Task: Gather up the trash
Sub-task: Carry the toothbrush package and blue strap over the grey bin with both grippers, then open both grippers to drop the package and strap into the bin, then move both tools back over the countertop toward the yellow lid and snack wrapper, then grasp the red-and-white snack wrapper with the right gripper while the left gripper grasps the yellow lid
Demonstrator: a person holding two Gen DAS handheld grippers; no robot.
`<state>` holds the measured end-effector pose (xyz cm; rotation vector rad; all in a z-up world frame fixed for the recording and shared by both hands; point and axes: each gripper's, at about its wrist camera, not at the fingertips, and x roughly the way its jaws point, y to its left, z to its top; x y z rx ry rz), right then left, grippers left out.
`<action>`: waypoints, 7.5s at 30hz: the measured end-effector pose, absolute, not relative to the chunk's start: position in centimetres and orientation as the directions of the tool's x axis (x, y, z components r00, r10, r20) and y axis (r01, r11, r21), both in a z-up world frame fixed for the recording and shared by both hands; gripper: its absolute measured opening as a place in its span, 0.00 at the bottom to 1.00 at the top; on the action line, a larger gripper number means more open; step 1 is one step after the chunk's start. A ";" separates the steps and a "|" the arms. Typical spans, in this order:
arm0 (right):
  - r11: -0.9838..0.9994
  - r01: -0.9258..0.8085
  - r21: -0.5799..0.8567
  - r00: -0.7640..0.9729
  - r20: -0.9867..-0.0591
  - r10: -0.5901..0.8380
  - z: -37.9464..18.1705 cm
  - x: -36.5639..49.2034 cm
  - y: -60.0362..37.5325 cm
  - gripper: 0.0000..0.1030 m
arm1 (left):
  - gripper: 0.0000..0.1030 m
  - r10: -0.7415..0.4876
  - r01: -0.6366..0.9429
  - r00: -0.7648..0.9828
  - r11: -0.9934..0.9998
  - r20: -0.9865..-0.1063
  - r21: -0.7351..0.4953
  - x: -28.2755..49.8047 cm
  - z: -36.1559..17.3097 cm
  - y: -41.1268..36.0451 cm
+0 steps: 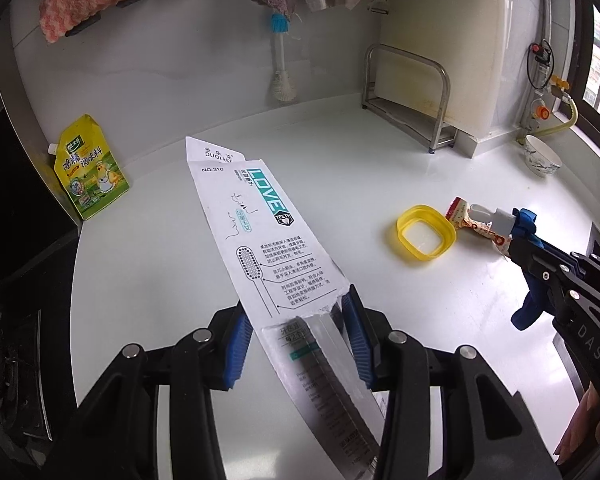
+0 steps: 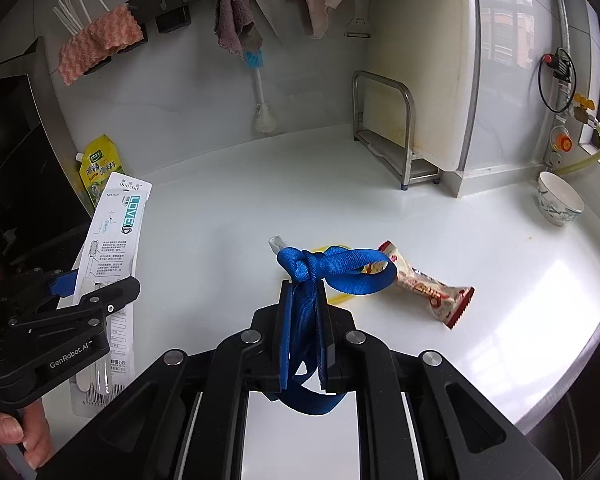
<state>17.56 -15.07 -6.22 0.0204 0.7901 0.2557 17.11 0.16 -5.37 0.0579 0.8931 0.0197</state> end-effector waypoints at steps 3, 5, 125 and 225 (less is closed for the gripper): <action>0.973 -0.197 0.122 0.676 -0.702 0.225 -5.9 14.9 -15.3 0.10 | 0.41 0.029 0.033 0.631 0.997 -0.775 0.064 14.7 -5.0 -0.4; 0.974 -0.176 0.142 0.675 -0.702 0.225 -5.7 13.0 -15.7 0.10 | 0.41 0.025 0.049 0.634 0.996 -0.773 0.072 13.0 -4.9 -0.8; 0.967 0.093 0.239 0.451 -0.876 0.173 -15.6 -10.7 -24.2 0.56 | 0.75 -0.262 0.496 0.349 0.866 -0.900 -0.060 -6.1 -12.3 -9.7; 0.932 -0.317 -0.172 0.559 -0.829 0.037 -17.3 30.7 -21.9 0.32 | 0.88 -0.451 0.621 0.380 0.771 -0.807 -0.139 31.3 -14.2 -8.5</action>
